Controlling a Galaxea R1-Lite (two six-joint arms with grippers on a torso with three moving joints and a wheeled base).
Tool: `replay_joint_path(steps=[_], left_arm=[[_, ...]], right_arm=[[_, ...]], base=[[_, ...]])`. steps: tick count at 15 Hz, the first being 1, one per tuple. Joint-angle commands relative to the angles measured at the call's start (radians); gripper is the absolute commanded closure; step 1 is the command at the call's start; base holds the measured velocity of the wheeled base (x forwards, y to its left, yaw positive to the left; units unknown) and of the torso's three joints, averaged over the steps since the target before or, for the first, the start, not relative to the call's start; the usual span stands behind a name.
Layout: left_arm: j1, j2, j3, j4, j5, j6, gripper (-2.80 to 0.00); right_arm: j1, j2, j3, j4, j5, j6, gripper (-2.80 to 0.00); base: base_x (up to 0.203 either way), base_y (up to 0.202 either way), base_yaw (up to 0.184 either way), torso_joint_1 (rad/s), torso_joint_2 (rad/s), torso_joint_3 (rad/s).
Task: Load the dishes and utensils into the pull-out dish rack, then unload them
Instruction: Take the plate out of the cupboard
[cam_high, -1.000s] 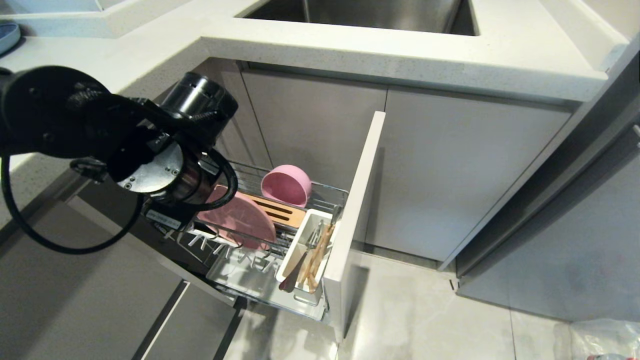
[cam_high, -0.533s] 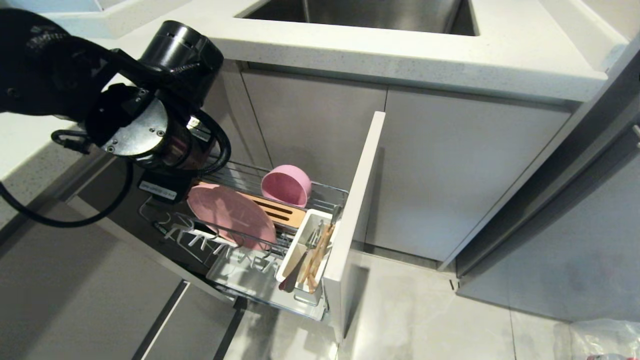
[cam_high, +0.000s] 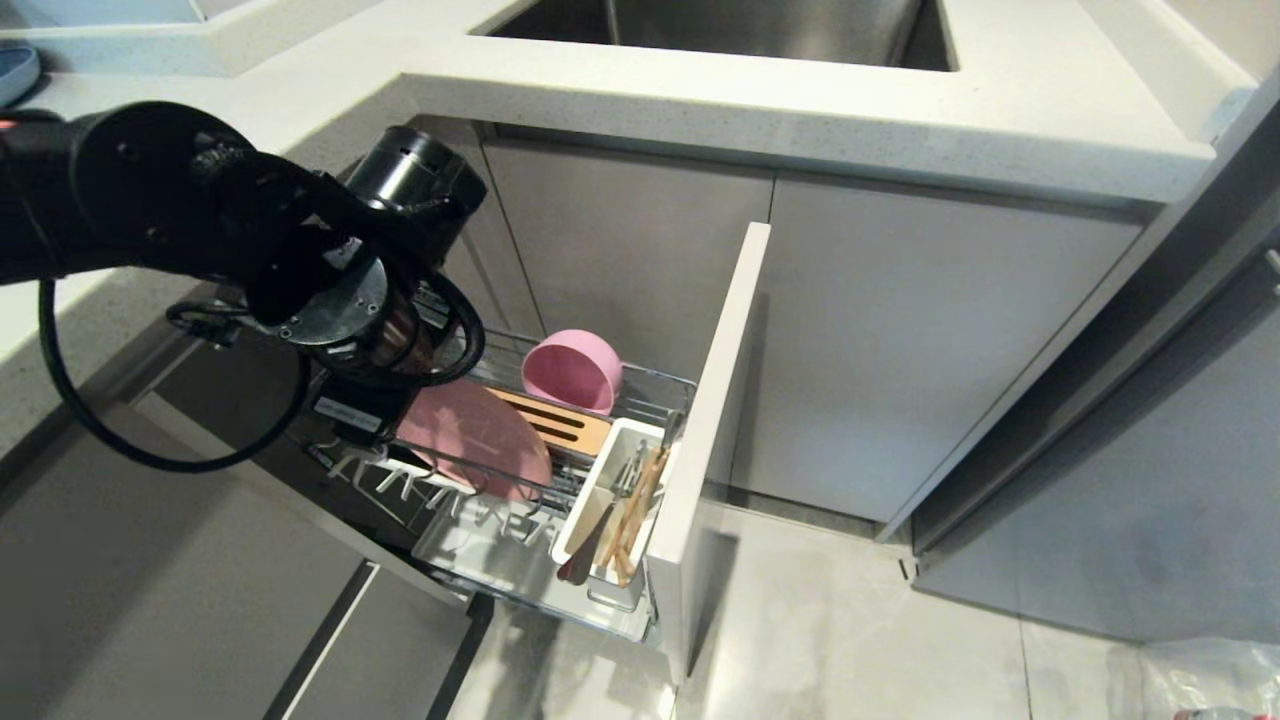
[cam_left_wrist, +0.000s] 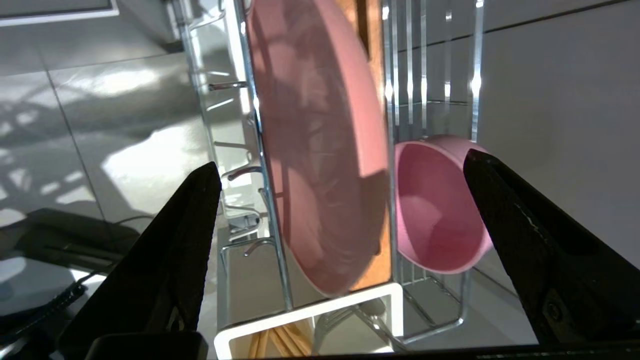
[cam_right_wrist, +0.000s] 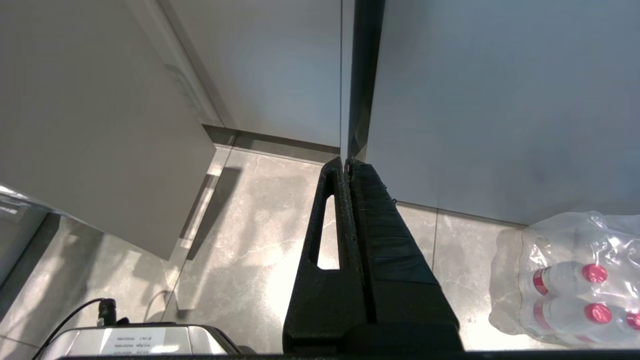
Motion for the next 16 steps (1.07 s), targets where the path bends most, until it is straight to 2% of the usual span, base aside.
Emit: replay_joint_path(steps=[1,5,6,16], left_arm=[[0.014,0.021,0.005,-0.001,-0.008,-0.009,-2.80],[0.039,0.059,-0.001,-0.015,-0.019,-0.007,-2.80],[0.039,0.066,0.000,-0.028,-0.025,-0.006,0.00],[0.042,0.078,0.007,-0.034,-0.029,-0.003,0.00]], right_arm=[[0.000,0.000,0.002,0.000,0.000,0.000,0.00],[0.000,0.000,0.002,0.000,0.000,0.000,0.00],[0.000,0.000,0.002,0.000,0.000,-0.001,0.00],[0.000,0.000,0.002,0.000,0.000,0.000,0.00]], base=[[0.000,0.000,0.000,0.000,0.00,0.000],[0.000,0.000,0.000,0.000,0.00,0.000],[0.000,0.000,0.000,0.000,0.00,0.000],[0.000,0.000,0.000,0.000,0.00,0.000]])
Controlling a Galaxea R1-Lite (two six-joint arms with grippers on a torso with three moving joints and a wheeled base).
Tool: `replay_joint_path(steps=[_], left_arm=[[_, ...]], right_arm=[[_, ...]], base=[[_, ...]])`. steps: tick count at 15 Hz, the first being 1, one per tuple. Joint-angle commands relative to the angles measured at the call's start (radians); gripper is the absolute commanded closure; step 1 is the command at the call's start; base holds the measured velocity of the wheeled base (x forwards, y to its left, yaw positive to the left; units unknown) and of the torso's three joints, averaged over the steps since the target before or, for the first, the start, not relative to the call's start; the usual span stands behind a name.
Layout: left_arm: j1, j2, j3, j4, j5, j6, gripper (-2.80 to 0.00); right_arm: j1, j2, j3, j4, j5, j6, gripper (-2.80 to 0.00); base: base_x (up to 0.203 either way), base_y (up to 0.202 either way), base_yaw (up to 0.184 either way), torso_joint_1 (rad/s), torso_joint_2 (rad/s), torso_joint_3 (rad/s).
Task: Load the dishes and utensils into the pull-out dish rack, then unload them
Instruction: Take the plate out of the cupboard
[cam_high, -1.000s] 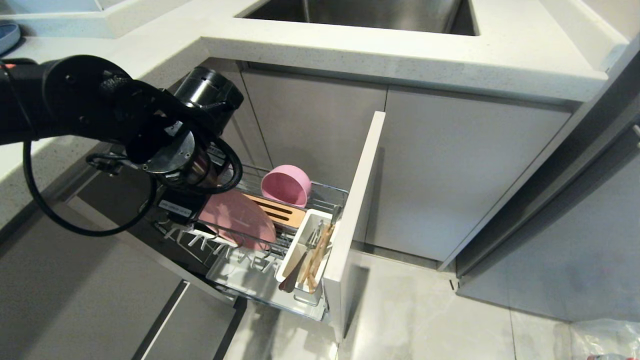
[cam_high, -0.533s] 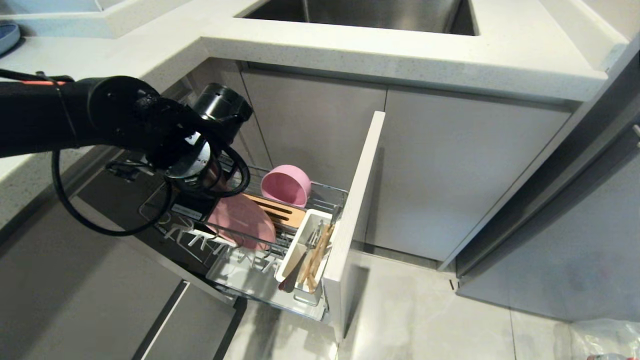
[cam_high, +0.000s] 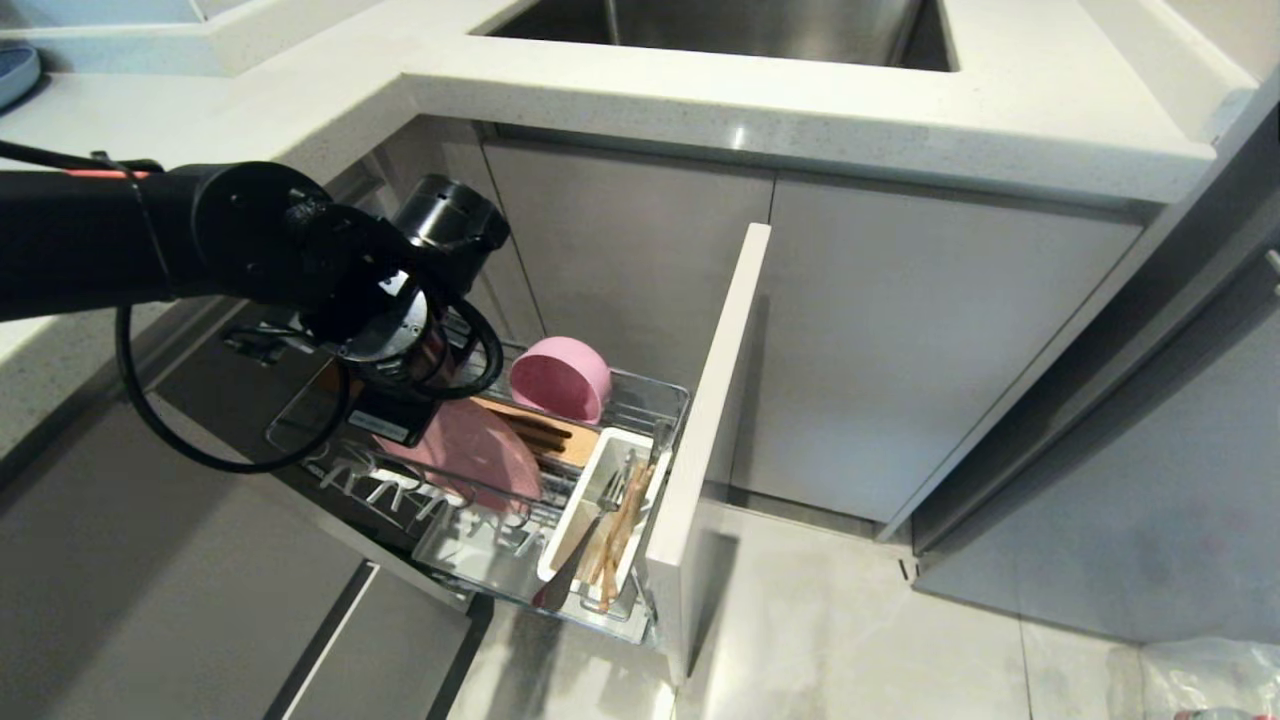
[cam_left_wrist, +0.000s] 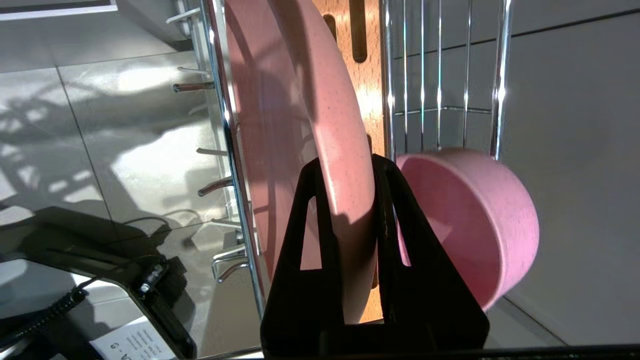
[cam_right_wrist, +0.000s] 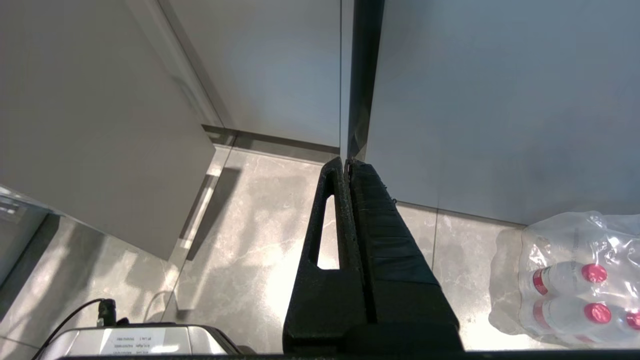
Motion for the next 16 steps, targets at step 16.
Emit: replay_joint_path(steps=[16], left_arm=[[-0.110,-0.170,-0.046,0.101,0.124,-0.004,0.00]], right_arm=[[0.000,0.000,0.002,0.000,0.000,-0.001,0.00]], base=[[0.000,0.000,0.000,0.000,0.00,0.000]])
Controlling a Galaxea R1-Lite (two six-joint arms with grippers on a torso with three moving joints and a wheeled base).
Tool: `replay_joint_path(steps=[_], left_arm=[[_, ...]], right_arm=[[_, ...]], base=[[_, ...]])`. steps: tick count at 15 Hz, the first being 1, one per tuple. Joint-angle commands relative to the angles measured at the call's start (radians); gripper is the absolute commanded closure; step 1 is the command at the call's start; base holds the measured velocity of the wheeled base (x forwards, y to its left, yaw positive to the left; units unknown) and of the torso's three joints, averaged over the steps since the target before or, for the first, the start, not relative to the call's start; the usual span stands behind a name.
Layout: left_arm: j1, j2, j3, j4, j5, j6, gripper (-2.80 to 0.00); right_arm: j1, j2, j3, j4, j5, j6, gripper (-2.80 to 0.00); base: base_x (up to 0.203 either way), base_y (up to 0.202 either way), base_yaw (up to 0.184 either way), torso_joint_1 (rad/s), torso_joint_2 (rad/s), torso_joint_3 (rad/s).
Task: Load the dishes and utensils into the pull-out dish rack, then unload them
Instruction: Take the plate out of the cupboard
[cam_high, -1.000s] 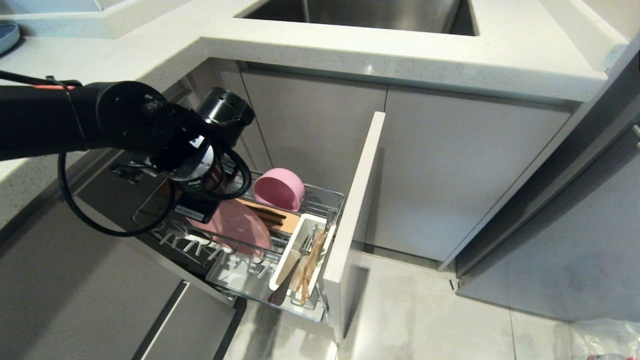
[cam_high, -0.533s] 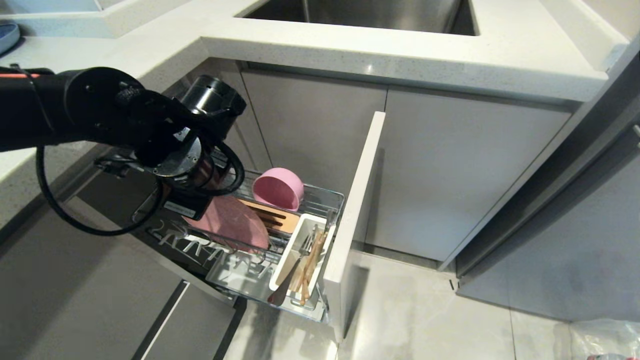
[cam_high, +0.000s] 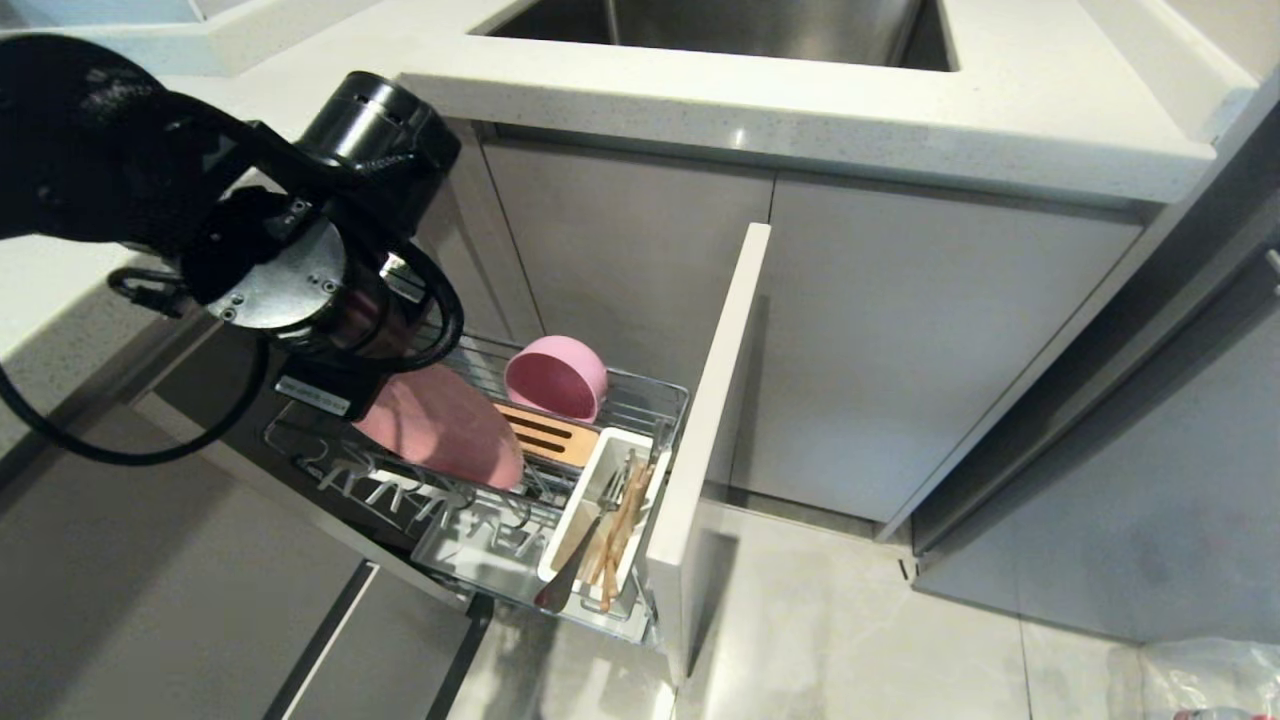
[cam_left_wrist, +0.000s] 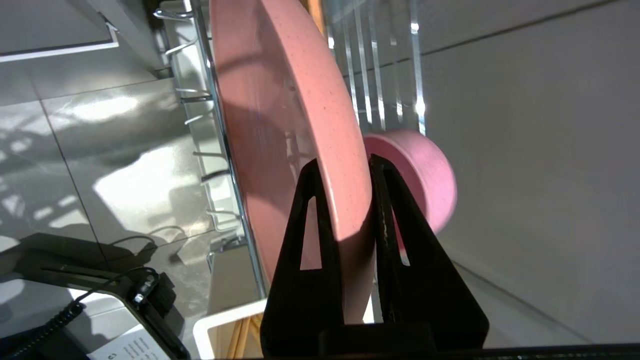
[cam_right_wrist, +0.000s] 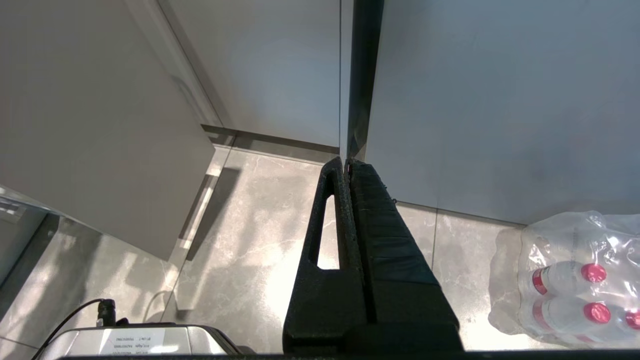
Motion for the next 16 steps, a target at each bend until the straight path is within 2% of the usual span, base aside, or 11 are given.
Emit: replay_joint_path(steps=[1,6,8,10,11,12,14,16], left_arm=[[-0.024,-0.034,-0.016,0.019,0.010,-0.009,0.00],[-0.141,-0.117,-0.104,0.109,0.033,-0.001,0.00],[-0.197,-0.137,-0.142,0.126,0.041,0.046,0.00],[-0.269,-0.150,-0.200,0.121,0.067,0.134,0.00],[-0.304,-0.161,-0.213,0.111,0.086,0.189,0.00],[-0.358,-0.177,-0.214,0.062,0.102,0.280,0.00],[-0.438,-0.212,-0.215,-0.094,0.123,0.516,0.00],[-0.455,-0.241,-0.215,-0.264,0.129,0.746,0.00]], right_arm=[[0.000,0.000,0.002,0.000,0.000,0.001,0.00],[0.000,0.000,0.002,0.000,0.000,0.001,0.00],[0.000,0.000,0.002,0.000,0.000,-0.001,0.00],[0.000,0.000,0.002,0.000,0.000,-0.001,0.00],[0.000,0.000,0.002,0.000,0.000,0.001,0.00],[0.000,0.000,0.002,0.000,0.000,-0.001,0.00],[0.000,0.000,0.002,0.000,0.000,-0.001,0.00],[0.000,0.000,0.002,0.000,0.000,0.001,0.00]], base=[[0.000,0.000,0.000,0.000,0.00,0.000],[0.000,0.000,0.000,0.000,0.00,0.000],[0.000,0.000,0.000,0.000,0.00,0.000],[0.000,0.000,0.000,0.000,0.00,0.000],[0.000,0.000,0.000,0.000,0.00,0.000],[0.000,0.000,0.000,0.000,0.00,0.000],[0.000,0.000,0.000,0.000,0.00,0.000],[0.000,0.000,0.000,0.000,0.00,0.000]])
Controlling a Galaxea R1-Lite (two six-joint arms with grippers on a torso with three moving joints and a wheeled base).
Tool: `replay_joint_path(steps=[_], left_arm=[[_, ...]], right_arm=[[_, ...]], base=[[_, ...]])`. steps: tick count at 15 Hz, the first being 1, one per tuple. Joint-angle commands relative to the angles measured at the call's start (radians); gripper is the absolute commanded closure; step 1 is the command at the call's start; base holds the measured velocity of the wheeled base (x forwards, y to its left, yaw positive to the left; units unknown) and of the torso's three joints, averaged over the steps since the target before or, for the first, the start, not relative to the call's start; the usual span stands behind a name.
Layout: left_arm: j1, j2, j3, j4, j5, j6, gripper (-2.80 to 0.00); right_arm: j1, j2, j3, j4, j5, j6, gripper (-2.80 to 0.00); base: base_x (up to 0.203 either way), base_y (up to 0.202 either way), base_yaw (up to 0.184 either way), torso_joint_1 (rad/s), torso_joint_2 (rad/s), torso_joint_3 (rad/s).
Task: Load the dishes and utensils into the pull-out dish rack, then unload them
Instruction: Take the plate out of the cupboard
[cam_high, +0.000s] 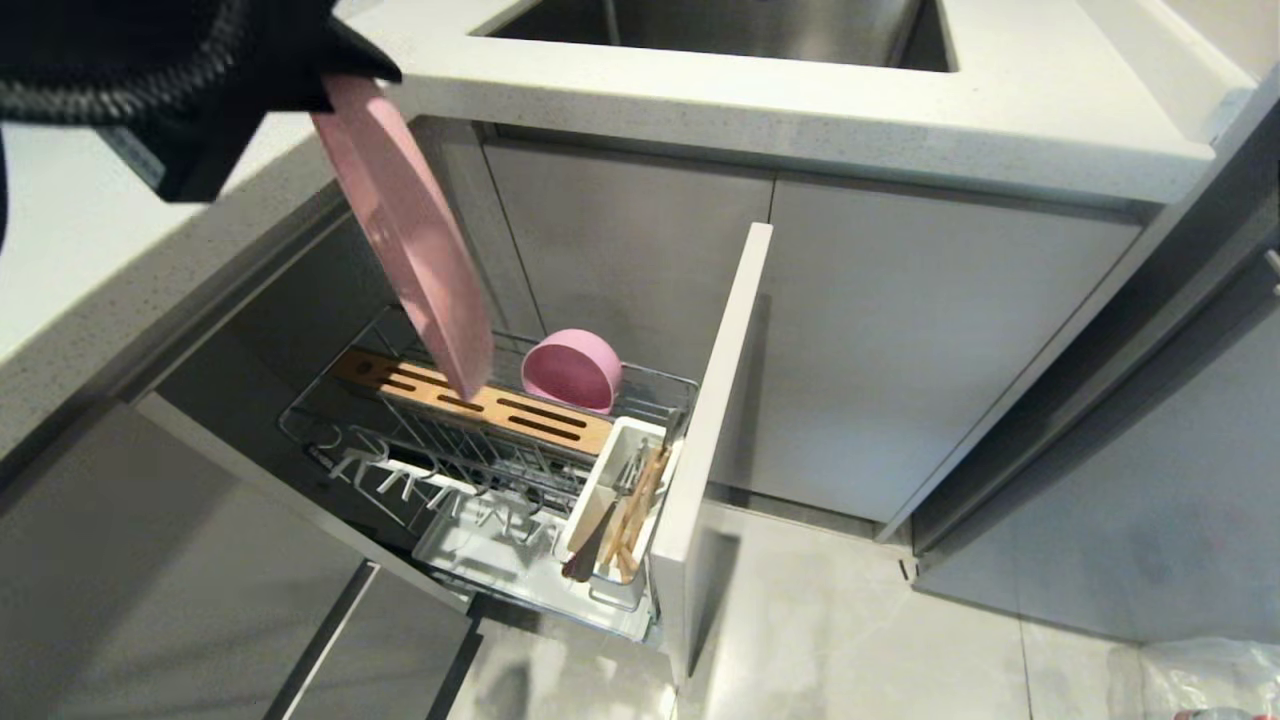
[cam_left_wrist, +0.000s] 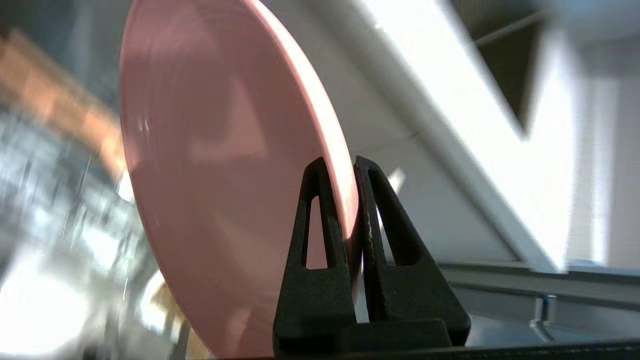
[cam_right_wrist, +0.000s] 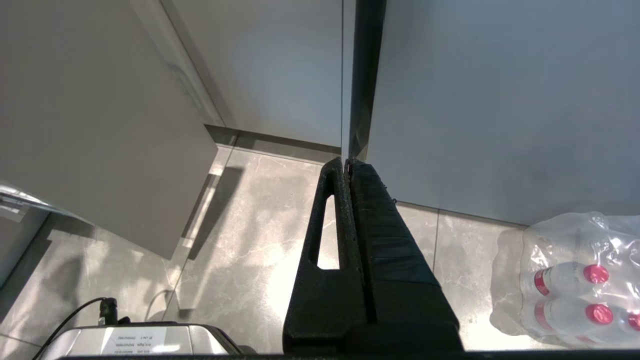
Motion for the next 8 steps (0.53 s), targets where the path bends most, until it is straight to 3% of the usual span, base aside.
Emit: replay_joint_path(steps=[1,2,3,6,8], left_arm=[[-0.011,-0.041,-0.001,-0.124,0.006,0.208,0.00],[-0.008,-0.074,0.000,-0.198,0.009,0.308,0.00],[-0.001,-0.112,0.000,-0.244,0.011,0.362,0.00],[0.104,-0.211,0.002,-0.301,-0.003,0.415,0.00],[0.217,-0.269,0.002,-0.300,-0.086,0.452,0.00]], right_arm=[[0.000,0.000,0.002,0.000,0.000,-0.001,0.00],[0.000,0.000,0.002,0.000,0.000,0.000,0.00],[0.000,0.000,0.002,0.000,0.000,0.001,0.00],[0.000,0.000,0.002,0.000,0.000,0.000,0.00],[0.000,0.000,0.002,0.000,0.000,0.001,0.00]], base=[[0.000,0.000,0.000,0.000,0.00,0.000],[0.000,0.000,0.000,0.000,0.00,0.000],[0.000,0.000,0.000,0.000,0.00,0.000],[0.000,0.000,0.000,0.000,0.00,0.000],[0.000,0.000,0.000,0.000,0.00,0.000]])
